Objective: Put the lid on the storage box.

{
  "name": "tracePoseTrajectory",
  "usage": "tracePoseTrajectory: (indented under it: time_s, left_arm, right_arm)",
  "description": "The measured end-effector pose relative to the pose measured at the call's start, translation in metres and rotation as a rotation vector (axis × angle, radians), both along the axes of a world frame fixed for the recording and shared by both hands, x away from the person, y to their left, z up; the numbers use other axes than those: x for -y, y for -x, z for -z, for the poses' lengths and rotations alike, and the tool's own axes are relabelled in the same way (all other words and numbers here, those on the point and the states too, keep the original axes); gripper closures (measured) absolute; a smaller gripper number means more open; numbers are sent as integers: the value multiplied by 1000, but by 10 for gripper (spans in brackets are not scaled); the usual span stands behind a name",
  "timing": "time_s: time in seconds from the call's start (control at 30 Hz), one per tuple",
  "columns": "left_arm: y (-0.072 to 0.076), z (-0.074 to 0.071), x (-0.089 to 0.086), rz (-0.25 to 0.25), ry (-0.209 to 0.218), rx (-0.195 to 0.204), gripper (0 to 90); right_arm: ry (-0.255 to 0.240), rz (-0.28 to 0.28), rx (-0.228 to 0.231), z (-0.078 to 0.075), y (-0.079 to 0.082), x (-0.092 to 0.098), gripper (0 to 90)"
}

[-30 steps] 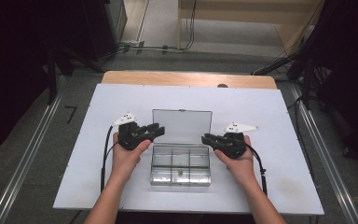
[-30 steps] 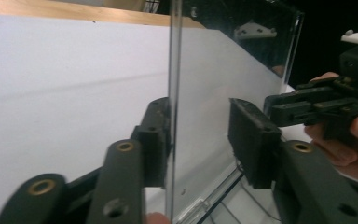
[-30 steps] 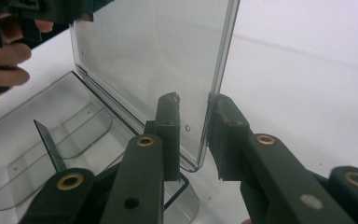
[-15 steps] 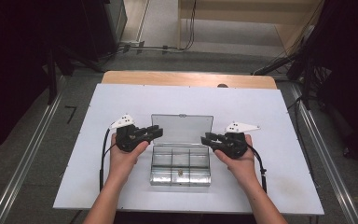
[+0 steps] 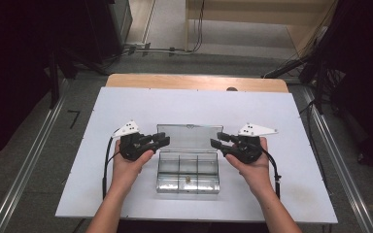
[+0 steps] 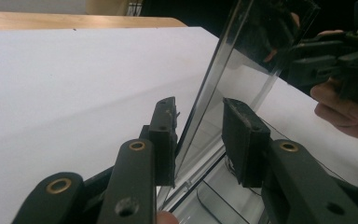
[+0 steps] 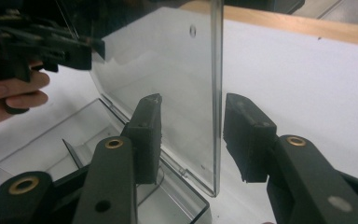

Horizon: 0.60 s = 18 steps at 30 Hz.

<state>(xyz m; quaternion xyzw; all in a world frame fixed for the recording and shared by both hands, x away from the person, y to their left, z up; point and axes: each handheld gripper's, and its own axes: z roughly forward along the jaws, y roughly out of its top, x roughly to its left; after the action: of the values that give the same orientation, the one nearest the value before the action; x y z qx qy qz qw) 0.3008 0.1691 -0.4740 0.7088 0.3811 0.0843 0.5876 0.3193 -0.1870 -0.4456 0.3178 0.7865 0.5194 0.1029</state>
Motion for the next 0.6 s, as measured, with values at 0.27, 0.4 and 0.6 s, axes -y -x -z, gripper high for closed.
tracePoseTrajectory:
  time_s: [0.27, 0.4, 0.6]
  left_arm:
    - [4, -2, 0, 24, -10, 2, 641]
    - [6, -2, 0, 32, -13, 6, 636]
    - [7, -3, -1, 50, -25, 3, 631]
  right_arm:
    - [-25, -13, 33, -14, 6, 1, 540]
    - [-27, -17, 39, -16, 9, 0, 542]
    - [-9, -11, 49, -15, 12, -4, 613]
